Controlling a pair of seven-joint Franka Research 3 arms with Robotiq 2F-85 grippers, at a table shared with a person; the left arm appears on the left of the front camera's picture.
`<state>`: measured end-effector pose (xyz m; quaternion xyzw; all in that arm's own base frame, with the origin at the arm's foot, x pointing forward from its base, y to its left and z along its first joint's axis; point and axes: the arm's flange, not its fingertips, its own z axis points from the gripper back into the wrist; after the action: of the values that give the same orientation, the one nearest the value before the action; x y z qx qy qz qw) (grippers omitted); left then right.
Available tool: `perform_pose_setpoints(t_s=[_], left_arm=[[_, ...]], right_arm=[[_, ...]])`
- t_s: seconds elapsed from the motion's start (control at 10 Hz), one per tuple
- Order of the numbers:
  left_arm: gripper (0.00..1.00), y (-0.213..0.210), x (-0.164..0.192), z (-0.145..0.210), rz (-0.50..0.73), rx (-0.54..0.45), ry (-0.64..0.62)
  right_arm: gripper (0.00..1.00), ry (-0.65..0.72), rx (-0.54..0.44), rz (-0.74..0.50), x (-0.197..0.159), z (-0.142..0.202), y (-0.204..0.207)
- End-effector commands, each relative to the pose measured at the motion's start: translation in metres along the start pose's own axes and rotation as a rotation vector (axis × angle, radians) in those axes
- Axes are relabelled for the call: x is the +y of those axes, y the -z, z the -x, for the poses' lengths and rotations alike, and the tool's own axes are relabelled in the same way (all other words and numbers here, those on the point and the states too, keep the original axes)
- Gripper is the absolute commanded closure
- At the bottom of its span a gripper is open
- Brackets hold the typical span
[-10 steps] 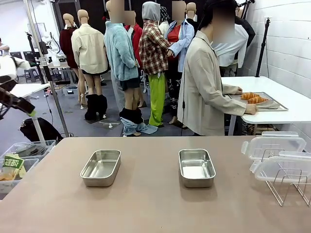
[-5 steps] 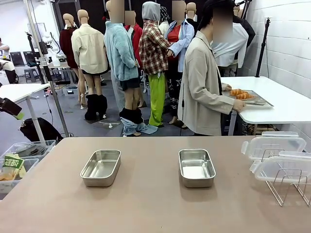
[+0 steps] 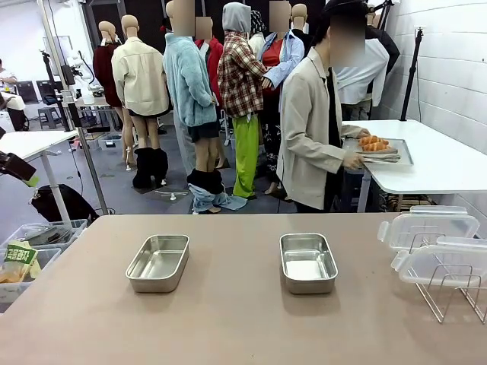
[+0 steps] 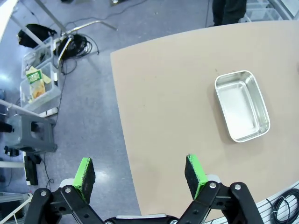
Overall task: Place the bread in airtight containers.
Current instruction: Lift both Airtight Container.
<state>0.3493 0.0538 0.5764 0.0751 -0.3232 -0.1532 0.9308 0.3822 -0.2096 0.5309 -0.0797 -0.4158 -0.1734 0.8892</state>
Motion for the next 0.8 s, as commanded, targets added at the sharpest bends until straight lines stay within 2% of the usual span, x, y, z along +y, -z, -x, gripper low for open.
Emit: perform_pose_setpoints(t_s=[0.0, 0.7], left_arm=[[0.0, -0.0007, 0.0016, 0.0012, -0.015, 0.0, 0.008], [0.0, -0.0007, 0.0016, 0.0012, -0.015, 0.0, 0.008]], right_arm=[[0.0, -0.002, 0.009, 0.008, 0.0015, 0.0008, 0.0], [0.0, -0.002, 0.009, 0.008, 0.0015, 0.0008, 0.0]])
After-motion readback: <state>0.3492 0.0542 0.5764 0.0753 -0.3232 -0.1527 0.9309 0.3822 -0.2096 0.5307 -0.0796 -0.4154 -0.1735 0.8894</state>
